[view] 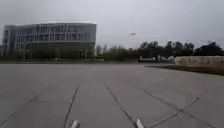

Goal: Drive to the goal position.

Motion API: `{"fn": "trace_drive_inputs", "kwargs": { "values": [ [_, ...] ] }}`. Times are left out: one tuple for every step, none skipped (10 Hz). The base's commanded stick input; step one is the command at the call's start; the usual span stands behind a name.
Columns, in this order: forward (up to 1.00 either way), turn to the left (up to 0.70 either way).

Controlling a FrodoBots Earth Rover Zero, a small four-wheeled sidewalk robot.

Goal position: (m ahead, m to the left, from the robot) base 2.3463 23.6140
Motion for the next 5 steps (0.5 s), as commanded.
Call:
{"fn": "trace_drive_inputs", "kwargs": {
  "values": [
    [1.0, 0.42],
    [1.0, 0.42],
    [1.0, 0.42],
    [1.0, 0.42],
    [1.0, 0.42]
  ]
}}
